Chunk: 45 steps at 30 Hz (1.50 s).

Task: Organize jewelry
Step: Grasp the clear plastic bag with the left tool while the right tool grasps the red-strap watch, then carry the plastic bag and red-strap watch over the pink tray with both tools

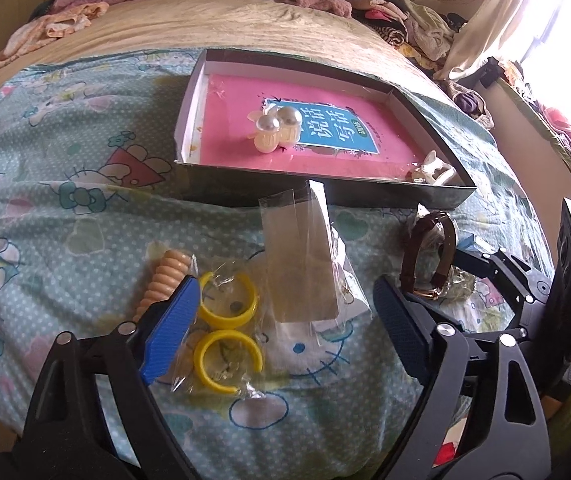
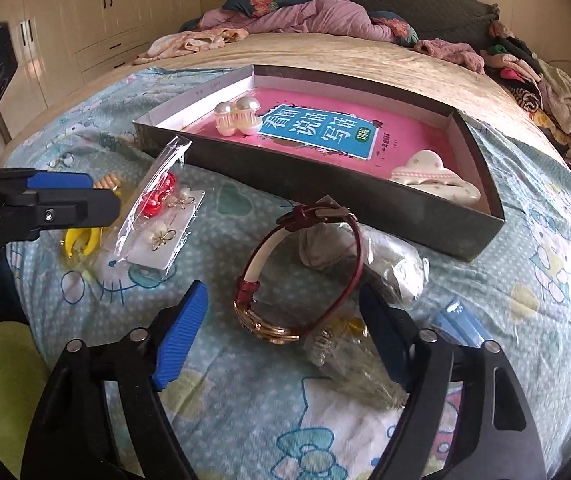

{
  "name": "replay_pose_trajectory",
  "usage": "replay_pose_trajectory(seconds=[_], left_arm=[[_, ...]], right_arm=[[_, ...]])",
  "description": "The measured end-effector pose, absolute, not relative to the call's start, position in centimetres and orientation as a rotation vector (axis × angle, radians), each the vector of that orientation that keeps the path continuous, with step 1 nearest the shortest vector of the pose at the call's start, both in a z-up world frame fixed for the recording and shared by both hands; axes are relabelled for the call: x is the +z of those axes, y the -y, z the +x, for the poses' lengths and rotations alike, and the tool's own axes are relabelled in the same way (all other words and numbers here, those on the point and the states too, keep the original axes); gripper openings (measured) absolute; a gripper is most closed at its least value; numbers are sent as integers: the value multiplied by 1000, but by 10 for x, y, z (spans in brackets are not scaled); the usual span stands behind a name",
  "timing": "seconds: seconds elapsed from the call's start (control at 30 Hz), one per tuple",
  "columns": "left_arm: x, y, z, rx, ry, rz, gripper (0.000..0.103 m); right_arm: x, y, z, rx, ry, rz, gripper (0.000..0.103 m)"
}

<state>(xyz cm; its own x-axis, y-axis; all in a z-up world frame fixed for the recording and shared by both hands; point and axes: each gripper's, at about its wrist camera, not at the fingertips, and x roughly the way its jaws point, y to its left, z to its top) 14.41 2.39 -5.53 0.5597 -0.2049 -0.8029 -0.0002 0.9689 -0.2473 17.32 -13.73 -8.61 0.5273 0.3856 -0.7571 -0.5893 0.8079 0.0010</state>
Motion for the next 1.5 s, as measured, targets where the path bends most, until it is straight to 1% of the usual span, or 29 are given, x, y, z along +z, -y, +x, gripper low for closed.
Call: replay_pose_trajectory(seconds=[0.03,0.1,0.23,0.27,0.33,0.4,0.43,0.47,0.5,0.53,0.73,1.17,1.5], left_arm=[[-57,-24,147,-127,-979,-235,78],[-61,-24,153,-133,-991,-242,76],[-66,-27,164,-153,-1013,-285,75],[-66,-28,166,-158,-1016,-293,75],[-68,-30,171,-175,-1023,-316,67],[-68,-29,173,-176,-1026,-315,66],[-68,-27,174,-179,-1025,-310,63],[-68,-25,176,-179,-1025,-303,58],[-69,-24,177,-181,-1029,-297,48],[-71,-22,179,-187,-1036,-290,43],[-77,-23,186,-211,-1050,-330,33],[-34,-48,160,-245,-924,-426,31],[-22,-58,147,-222,-884,-442,31]], right_arm=[[-88,135,174,590,-829,-283,70],[-90,131,175,591,-819,-302,68],[-94,132,179,594,-807,-296,55],[-94,133,179,600,-806,-286,54],[-95,137,180,612,-804,-268,54],[-95,138,180,619,-801,-260,53],[-94,139,181,623,-802,-251,53],[-94,140,181,628,-803,-241,53],[-94,142,182,632,-805,-232,53],[-93,143,182,634,-805,-226,53],[-92,147,183,650,-809,-199,52],[-68,164,165,697,-780,-145,48],[-49,166,159,712,-731,-144,46]])
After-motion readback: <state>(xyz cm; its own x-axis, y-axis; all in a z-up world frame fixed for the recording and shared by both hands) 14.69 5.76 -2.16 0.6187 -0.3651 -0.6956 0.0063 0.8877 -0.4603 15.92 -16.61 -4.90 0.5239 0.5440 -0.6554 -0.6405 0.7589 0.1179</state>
